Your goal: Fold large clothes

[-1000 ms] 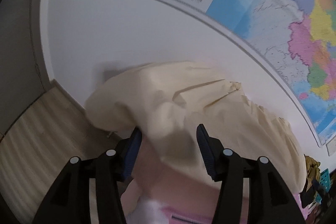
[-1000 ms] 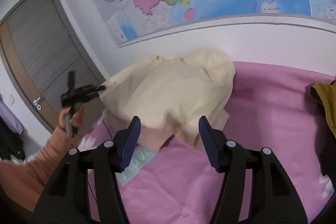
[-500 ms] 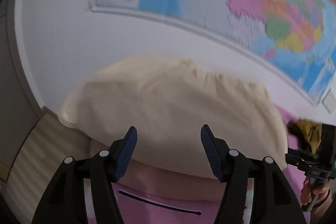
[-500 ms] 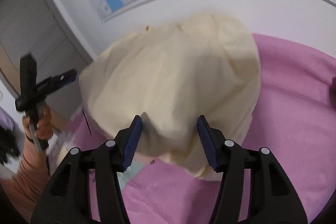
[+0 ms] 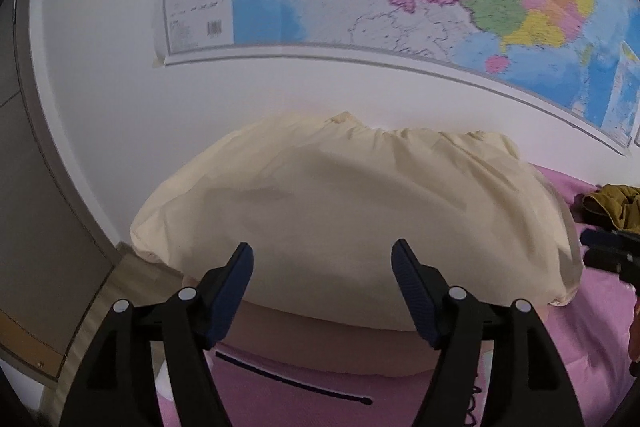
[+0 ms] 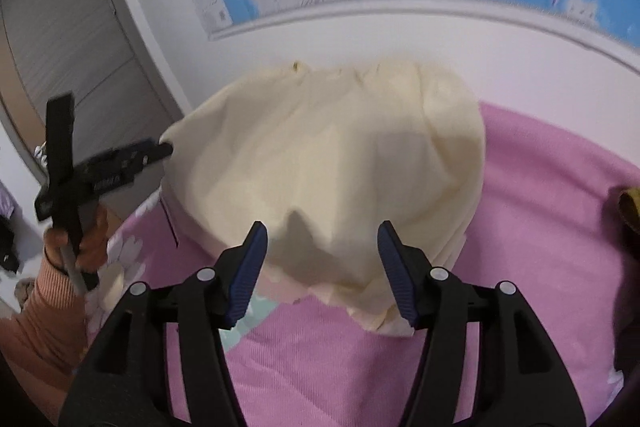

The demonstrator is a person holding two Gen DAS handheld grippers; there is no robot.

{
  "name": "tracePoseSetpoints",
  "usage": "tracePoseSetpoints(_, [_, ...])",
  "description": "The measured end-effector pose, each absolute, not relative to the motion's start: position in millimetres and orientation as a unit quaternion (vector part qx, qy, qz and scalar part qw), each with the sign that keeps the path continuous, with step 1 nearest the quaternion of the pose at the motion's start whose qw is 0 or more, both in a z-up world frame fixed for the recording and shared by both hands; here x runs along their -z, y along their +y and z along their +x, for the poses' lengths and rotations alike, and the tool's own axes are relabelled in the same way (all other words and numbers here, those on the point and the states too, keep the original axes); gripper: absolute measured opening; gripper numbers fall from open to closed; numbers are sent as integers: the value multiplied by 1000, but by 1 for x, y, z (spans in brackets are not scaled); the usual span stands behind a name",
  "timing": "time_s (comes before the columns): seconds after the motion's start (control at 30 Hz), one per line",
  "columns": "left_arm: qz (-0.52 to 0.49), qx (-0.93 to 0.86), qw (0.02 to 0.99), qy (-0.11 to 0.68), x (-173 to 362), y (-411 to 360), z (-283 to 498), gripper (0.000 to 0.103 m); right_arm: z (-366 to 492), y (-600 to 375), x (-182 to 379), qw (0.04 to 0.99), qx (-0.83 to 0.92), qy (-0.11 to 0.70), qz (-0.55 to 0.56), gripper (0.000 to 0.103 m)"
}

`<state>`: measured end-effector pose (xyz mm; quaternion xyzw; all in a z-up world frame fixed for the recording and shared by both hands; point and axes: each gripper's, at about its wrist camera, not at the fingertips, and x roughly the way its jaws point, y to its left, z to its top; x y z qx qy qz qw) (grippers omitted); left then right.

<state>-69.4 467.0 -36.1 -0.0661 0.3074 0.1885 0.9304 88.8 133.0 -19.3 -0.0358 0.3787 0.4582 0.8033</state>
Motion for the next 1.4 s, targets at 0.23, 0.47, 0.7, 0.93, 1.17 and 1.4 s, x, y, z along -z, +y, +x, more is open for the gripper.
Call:
tracePoseSetpoints(0.23, [-54, -189, 926, 322, 45, 445, -52, 82, 99, 167, 38, 820, -414, 389, -72, 59])
tracePoseSetpoints(0.47, [-33, -201, 918, 340, 63, 433, -38, 86, 90, 175, 65, 807, -417, 404, -105, 59])
tracePoseSetpoints(0.7, [-60, -190, 919, 341, 58, 433, -51, 86, 86, 155, 48, 798, -444, 398, -86, 57])
tracePoseSetpoints(0.93, [-56, -188, 925, 326, 50, 435, -40, 85, 120, 175, 4, 814, -448, 366, -57, 57])
tracePoseSetpoints(1.17, [-81, -182, 921, 335, 53, 456, -15, 82, 198, 218, 24, 811, -397, 430, -17, 52])
tracePoseSetpoints(1.4, [-67, -177, 918, 348, 57, 460, -6, 82, 202, 202, 50, 792, -400, 460, 2, 58])
